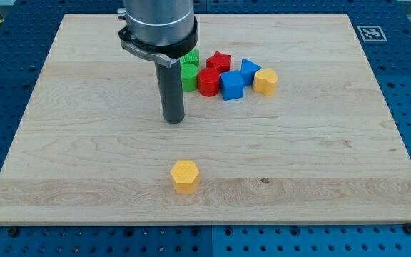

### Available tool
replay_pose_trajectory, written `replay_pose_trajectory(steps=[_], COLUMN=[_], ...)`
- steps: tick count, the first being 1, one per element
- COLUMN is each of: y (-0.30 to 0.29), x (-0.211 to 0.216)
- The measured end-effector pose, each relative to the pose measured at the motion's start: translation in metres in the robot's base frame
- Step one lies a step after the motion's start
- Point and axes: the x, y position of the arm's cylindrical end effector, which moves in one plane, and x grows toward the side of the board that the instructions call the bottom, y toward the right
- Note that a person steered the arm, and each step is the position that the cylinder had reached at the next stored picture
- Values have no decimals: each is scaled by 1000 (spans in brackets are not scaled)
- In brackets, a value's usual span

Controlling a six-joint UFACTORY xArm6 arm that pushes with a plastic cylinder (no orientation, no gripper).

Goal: Place the arm below the yellow hexagon

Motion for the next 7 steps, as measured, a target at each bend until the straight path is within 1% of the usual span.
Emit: replay_pose_trajectory(steps=[3, 5, 7], y=[-24, -48, -52], x=[19, 56, 97])
